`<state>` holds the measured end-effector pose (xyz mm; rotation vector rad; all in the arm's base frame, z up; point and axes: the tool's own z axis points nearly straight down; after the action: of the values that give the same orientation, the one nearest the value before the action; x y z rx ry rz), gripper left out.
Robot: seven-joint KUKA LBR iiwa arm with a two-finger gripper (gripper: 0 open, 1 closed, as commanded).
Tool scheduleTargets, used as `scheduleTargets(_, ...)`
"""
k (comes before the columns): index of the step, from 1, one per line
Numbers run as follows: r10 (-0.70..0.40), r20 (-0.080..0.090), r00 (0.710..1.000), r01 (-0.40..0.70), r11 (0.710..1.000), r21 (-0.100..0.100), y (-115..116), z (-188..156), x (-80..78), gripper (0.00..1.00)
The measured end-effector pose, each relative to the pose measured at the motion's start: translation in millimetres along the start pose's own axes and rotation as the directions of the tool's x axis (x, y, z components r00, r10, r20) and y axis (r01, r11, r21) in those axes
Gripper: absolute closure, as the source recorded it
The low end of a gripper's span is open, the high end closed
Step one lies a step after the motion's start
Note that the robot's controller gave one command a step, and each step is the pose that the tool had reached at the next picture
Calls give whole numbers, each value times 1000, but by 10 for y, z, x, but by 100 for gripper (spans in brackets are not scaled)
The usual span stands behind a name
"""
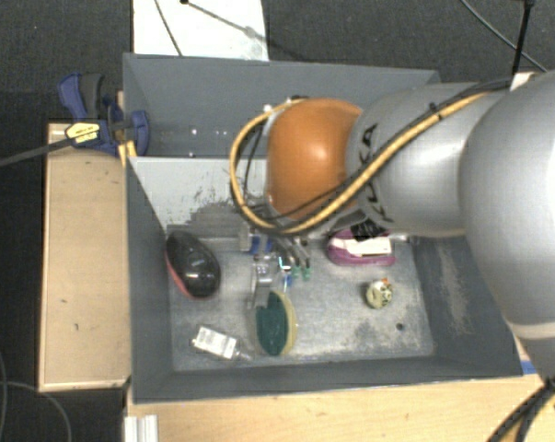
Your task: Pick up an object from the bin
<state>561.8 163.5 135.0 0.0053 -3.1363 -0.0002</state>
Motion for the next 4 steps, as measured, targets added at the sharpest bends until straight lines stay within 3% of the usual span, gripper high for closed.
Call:
scheduleTargets(1, -139, 9, 990, 139, 990, -1, 935, 541, -269, 0)
scheduleTargets(2, -134, 10, 991, 134, 991, -5, 929, 510, -272, 100)
scheduleTargets(3, -114, 16, 993, 114, 993, -2, 685, -910, -27, 100)
scheduleTargets(4, 126, 4, 992, -126, 992, 0, 629, -410, 95, 100)
